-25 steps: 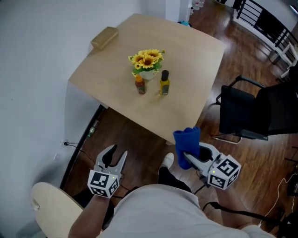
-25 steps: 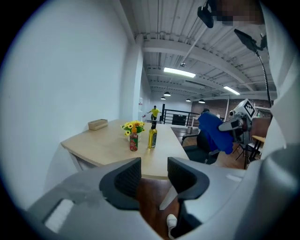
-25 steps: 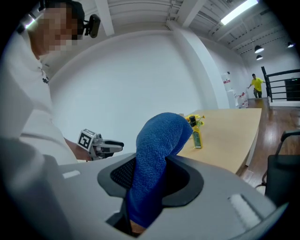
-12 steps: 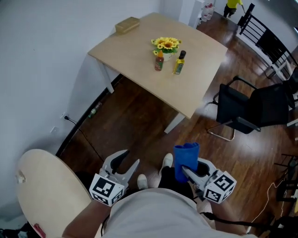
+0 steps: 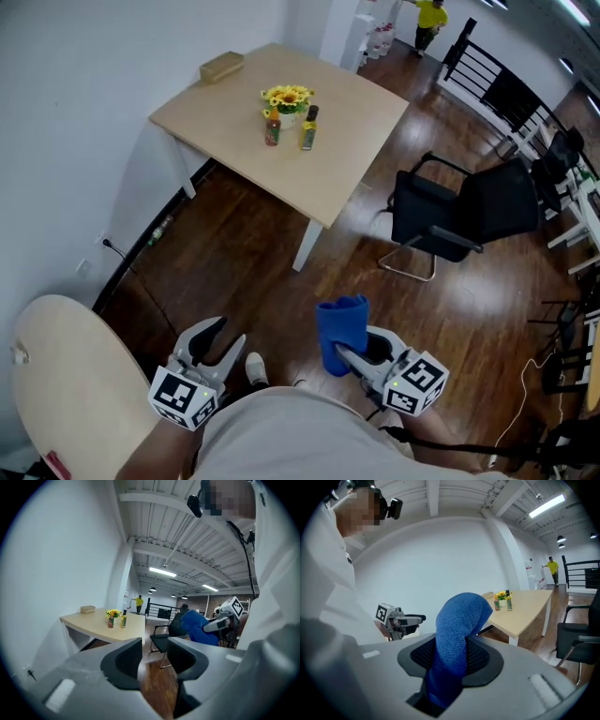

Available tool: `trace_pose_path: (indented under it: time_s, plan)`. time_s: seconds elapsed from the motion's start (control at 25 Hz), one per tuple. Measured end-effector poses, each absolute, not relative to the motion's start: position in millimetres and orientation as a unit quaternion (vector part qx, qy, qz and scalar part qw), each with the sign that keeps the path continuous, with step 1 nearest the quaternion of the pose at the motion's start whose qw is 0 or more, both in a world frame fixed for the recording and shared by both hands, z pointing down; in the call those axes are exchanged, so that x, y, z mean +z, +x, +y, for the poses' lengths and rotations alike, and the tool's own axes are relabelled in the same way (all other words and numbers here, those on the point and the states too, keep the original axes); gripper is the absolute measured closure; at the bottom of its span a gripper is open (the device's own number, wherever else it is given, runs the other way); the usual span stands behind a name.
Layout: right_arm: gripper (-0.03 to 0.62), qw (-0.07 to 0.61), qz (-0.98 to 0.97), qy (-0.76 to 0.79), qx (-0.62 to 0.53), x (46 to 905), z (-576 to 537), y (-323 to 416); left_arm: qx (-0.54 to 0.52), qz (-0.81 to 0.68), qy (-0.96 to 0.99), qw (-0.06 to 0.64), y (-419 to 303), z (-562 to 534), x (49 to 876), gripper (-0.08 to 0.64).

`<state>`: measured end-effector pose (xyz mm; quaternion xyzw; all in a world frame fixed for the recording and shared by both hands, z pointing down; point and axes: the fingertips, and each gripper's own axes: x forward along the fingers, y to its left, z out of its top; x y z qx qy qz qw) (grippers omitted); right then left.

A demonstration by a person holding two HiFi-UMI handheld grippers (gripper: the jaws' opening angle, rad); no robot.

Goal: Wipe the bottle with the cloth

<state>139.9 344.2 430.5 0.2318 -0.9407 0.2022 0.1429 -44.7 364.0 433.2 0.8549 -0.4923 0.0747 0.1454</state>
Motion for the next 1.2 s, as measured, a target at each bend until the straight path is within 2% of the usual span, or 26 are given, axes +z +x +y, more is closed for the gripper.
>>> trace_pose_path:
  time_s: [0.24, 0.44, 1.2]
  plan:
    - [0.439, 0.132, -0.938, 0.244, 0.208, 427, 375, 196, 0.068, -0.464, 0.869, 0.158, 22, 377, 417, 0.387]
    - [0.439, 0.127, -0.942, 0.236, 0.203, 428, 394, 211, 0.074, -0.457, 0.874, 0.149, 53, 392, 407, 0.385]
    - [0.44, 0.124, -0.953, 0.2, 0.193, 422, 428, 196, 0.062, -0.464, 0.869, 0.162, 64, 436, 406, 0.385]
